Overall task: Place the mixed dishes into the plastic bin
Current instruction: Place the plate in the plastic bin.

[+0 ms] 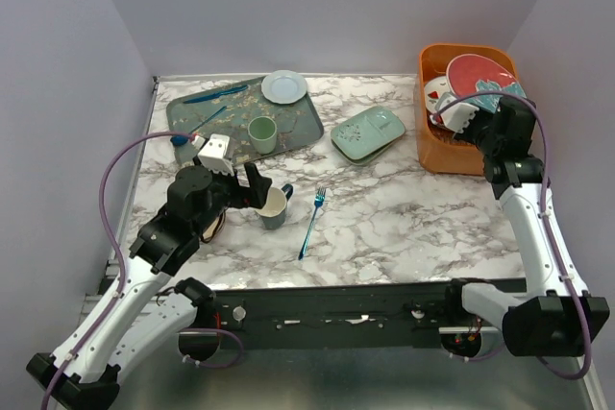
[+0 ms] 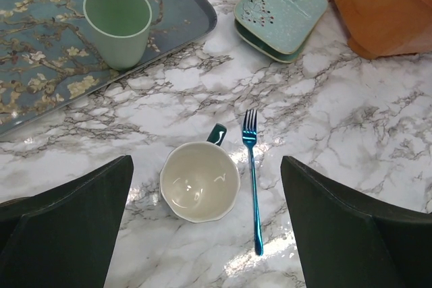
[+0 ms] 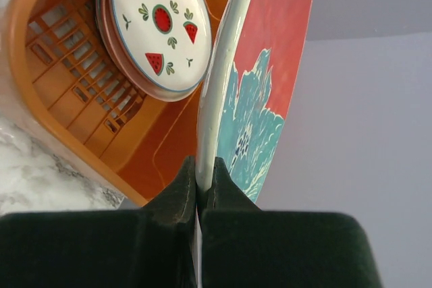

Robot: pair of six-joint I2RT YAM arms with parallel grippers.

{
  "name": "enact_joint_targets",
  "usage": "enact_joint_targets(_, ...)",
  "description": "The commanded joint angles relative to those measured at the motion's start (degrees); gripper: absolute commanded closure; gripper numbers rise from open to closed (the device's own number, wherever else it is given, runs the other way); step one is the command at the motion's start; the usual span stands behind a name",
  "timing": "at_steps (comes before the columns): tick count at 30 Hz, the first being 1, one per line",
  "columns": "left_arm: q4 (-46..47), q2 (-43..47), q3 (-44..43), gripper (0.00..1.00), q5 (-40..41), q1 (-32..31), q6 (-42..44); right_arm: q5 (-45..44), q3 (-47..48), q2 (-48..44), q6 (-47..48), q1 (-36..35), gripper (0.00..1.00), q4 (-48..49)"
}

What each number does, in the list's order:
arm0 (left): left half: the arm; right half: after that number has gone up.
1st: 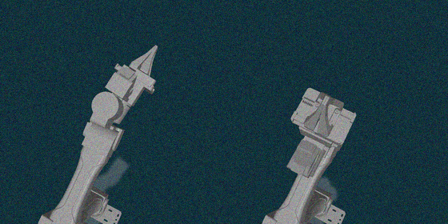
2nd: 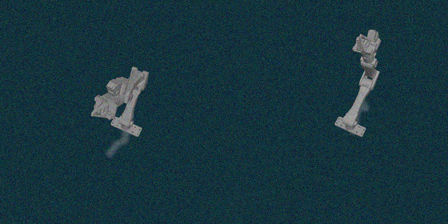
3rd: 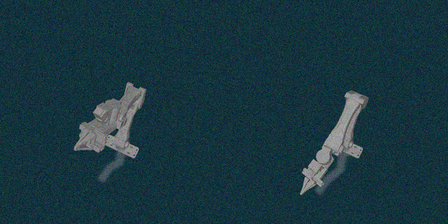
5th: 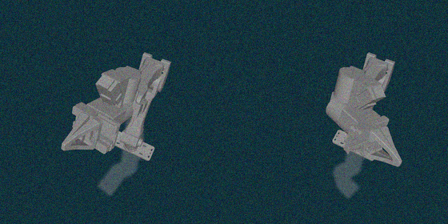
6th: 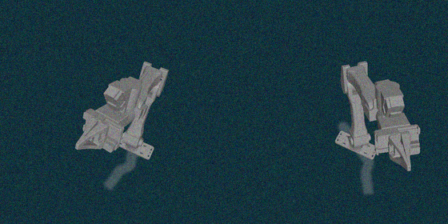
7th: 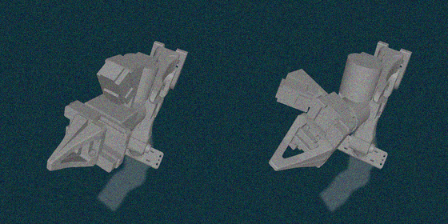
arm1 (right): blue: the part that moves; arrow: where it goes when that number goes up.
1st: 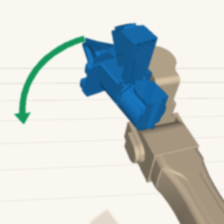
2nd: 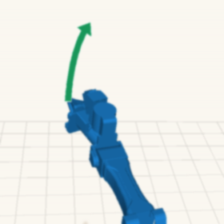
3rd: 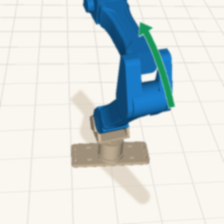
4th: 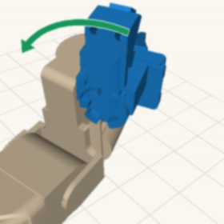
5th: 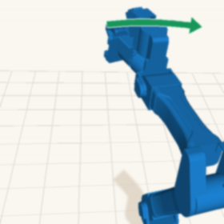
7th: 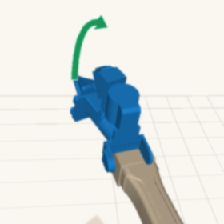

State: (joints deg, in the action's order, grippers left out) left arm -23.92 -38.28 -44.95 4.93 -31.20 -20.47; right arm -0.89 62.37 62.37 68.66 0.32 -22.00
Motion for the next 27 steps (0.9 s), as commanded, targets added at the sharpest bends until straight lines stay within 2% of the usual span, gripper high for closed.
enact_joint_targets(1, -1.1, 1.1, 0.8, 0.01, 1.8, 0.2, 1.0, 3.3, 0.8, 1.8, 4.6, 3.2, 1.00, 17.3)
enact_joint_targets(12, -1.0, 1.4, 0.9, 0.01, 1.6, 0.2, 1.0, 5.9, -0.7, 9.0, 11.8, 4.8, 1.00, 23.1)
enact_joint_targets(27, -1.0, 1.4, 1.1, 0.01, 1.4, 0.4, 1.0, 7.5, 9.2, 25.1, 15.2, 5.4, 0.99, 20.2)
